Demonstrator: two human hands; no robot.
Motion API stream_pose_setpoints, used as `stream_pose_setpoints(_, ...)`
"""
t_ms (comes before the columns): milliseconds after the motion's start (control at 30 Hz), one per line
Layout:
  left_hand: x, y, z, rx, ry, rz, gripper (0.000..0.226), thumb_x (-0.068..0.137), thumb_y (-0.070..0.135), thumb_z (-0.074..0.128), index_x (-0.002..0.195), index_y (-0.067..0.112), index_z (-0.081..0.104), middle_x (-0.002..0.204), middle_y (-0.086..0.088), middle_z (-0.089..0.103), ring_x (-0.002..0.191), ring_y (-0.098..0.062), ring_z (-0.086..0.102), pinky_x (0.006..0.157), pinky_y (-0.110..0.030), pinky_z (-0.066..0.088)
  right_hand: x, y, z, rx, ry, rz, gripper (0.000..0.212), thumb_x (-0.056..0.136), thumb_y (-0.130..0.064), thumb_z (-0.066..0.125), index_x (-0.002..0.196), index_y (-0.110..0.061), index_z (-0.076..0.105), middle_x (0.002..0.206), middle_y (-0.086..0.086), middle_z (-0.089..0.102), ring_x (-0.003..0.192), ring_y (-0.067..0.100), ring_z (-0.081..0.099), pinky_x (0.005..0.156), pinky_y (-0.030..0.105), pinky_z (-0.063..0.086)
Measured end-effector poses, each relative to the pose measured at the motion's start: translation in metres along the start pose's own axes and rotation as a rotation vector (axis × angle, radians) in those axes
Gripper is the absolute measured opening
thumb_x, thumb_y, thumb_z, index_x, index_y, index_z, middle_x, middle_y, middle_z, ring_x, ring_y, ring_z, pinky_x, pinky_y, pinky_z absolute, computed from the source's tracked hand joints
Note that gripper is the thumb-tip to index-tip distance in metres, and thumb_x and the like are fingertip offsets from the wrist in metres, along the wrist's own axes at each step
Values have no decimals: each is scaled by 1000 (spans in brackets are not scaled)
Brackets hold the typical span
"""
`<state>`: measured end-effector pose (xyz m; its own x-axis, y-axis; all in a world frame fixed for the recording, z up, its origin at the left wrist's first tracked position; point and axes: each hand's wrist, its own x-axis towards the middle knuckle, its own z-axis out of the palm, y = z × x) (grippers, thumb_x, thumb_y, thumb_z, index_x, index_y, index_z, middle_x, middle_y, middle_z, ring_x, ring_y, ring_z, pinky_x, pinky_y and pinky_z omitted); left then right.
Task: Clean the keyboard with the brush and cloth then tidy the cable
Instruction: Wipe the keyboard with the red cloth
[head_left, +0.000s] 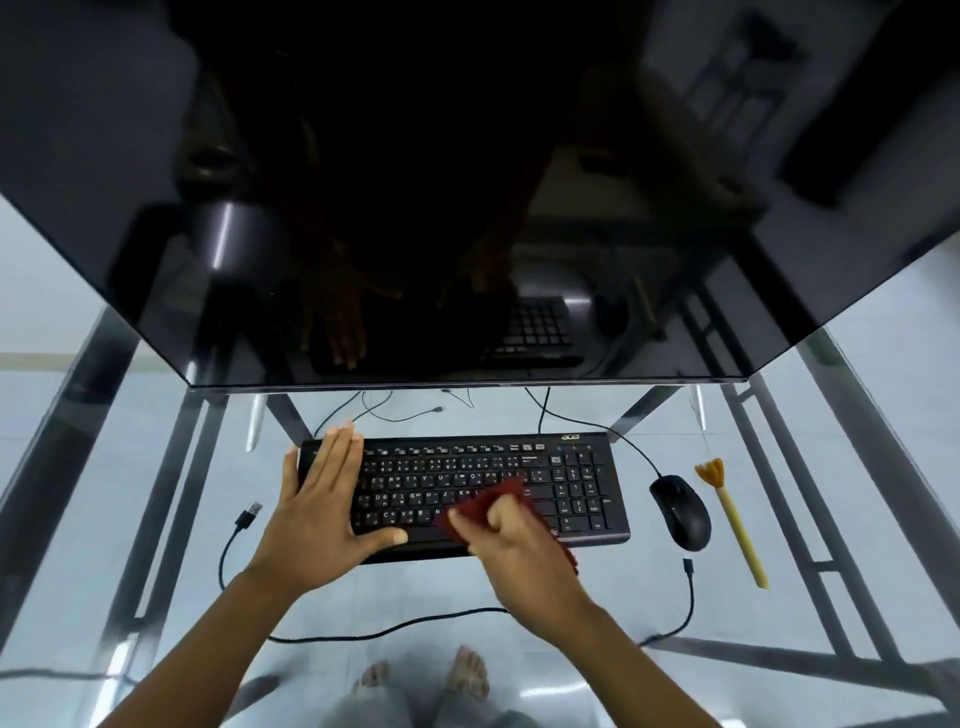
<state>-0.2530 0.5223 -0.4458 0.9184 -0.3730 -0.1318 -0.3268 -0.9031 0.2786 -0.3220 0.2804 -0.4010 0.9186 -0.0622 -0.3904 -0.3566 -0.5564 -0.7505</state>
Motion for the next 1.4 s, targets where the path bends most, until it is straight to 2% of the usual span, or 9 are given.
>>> stream_pose_setpoints(200, -11, -21, -7, -38, 14, -33, 126, 66, 93, 36, 154, 11, 0, 162, -1, -9, 148, -14, -14, 118, -49, -8, 19, 10, -20, 433, 294, 218, 35, 84, -58, 67, 86, -26, 55, 81, 14, 66, 66, 33, 69, 54, 52, 58)
stream_pose_setpoints(433, -18, -41, -9, -153, -54, 41, 132, 61, 93, 45, 153, 13, -3, 161, 5, -14, 147, -9, -17, 120, -49, 0, 2, -34, 37, -96, -120, -76, 52, 81, -71, 59, 79, -20, 51, 73, -5, 59, 59, 8, 51, 53, 29, 38)
stream_pose_setpoints(567, -21, -45, -11, -174, -47, 5, 135, 60, 91, 49, 153, 13, -9, 160, 4, -19, 145, -8, -23, 120, -43, -6, 21, -17, 5, 91, 284, 80, 29, 96, -46, 56, 91, -18, 59, 76, -3, 60, 57, 14, 55, 49, 39, 51)
stream_pose_setpoints(667, -22, -46, -8, -178, -68, 20, 132, 61, 92, 45, 152, 15, -12, 159, 7, -20, 144, -6, -24, 121, -43, -5, 21, -14, 36, -359, 216, -178, 39, 98, -52, 38, 114, -26, 62, 89, -12, 50, 78, 13, 49, 60, 23, 45)
stream_pose_setpoints(800, -23, -50, -7, -179, -57, 28, 134, 59, 94, 42, 153, 14, -11, 159, 7, -19, 144, -5, -23, 120, -41, -7, 14, -15, 72, -710, -23, -691, 30, 94, -37, 59, 123, -34, 60, 92, -2, 57, 82, 20, 55, 68, 29, 44)
stream_pose_setpoints(1000, -25, -57, -7, -221, -58, 39, 130, 62, 89, 48, 151, 19, -16, 158, 10, -22, 143, -4, -23, 120, -41, -9, 48, -8, 24, -460, 373, -134, 46, 87, -73, 46, 79, -28, 50, 78, 2, 64, 65, 27, 61, 60, 51, 56)
stream_pose_setpoints(1200, -26, -61, -6, -261, -44, 68, 131, 61, 91, 49, 152, 19, -12, 159, 9, -18, 145, -6, -19, 119, -38, -7, 28, -49, 87, -703, -4, -644, 38, 102, -46, 23, 108, -31, 58, 97, 0, 65, 82, 17, 59, 70, 37, 50)
stream_pose_setpoints(1300, -28, -68, -9, -267, -67, 79, 128, 63, 89, 48, 152, 20, -12, 159, 12, -20, 144, -2, -21, 121, -39, -5, 46, -46, 53, -566, 240, -309, 38, 92, -65, 49, 84, -27, 53, 72, -1, 62, 56, 17, 60, 51, 39, 53)
stream_pose_setpoints(1400, -30, -70, -8, -267, -63, 98, 125, 66, 87, 49, 152, 21, -12, 158, 13, -22, 143, -1, -22, 121, -39, -4, 60, -46, 46, -517, 431, -42, 24, 96, -56, 46, 93, -33, 50, 91, 4, 64, 76, 24, 63, 69, 49, 58)
